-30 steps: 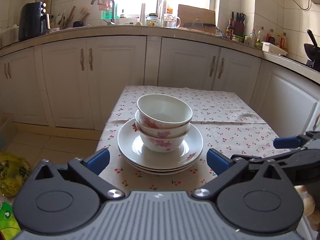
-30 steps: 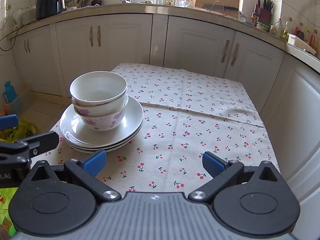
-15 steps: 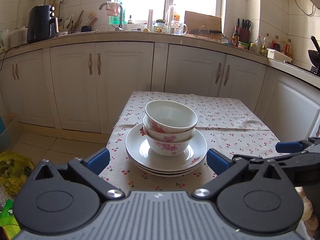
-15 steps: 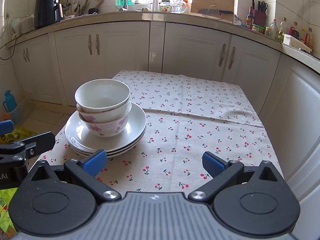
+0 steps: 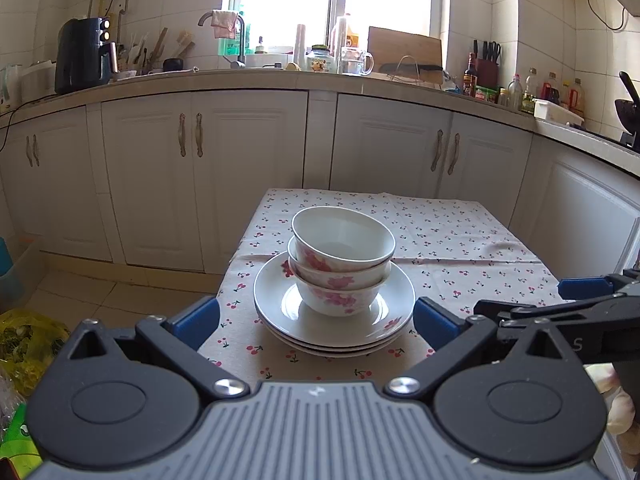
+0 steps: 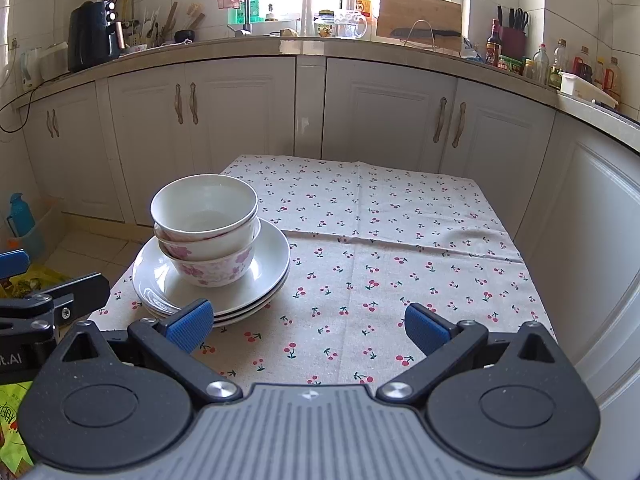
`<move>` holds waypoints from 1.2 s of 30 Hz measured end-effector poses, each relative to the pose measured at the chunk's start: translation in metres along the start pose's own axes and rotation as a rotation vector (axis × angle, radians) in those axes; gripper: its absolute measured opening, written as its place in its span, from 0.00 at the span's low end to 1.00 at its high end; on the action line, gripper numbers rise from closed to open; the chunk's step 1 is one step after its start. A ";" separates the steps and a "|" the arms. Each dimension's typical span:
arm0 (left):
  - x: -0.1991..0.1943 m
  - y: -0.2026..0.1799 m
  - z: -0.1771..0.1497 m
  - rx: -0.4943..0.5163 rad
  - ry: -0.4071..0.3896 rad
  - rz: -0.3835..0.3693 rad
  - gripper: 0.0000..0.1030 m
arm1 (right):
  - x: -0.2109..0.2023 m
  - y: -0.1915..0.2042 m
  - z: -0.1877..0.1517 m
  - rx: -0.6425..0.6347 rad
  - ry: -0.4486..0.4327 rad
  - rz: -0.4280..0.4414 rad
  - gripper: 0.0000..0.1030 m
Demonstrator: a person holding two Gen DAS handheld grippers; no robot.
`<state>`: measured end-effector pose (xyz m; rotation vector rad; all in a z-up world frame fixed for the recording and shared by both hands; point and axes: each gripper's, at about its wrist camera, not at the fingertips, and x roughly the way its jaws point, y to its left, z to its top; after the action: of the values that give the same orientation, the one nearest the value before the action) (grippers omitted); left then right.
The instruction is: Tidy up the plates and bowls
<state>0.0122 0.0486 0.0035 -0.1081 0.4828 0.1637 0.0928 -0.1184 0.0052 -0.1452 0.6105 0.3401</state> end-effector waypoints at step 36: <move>-0.002 -0.001 0.002 0.012 -0.002 -0.013 0.99 | -0.007 0.000 0.001 -0.004 -0.019 -0.007 1.00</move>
<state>0.0117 0.0481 0.0063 -0.0989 0.4812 0.1481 0.0880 -0.1201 0.0103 -0.1478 0.5907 0.3358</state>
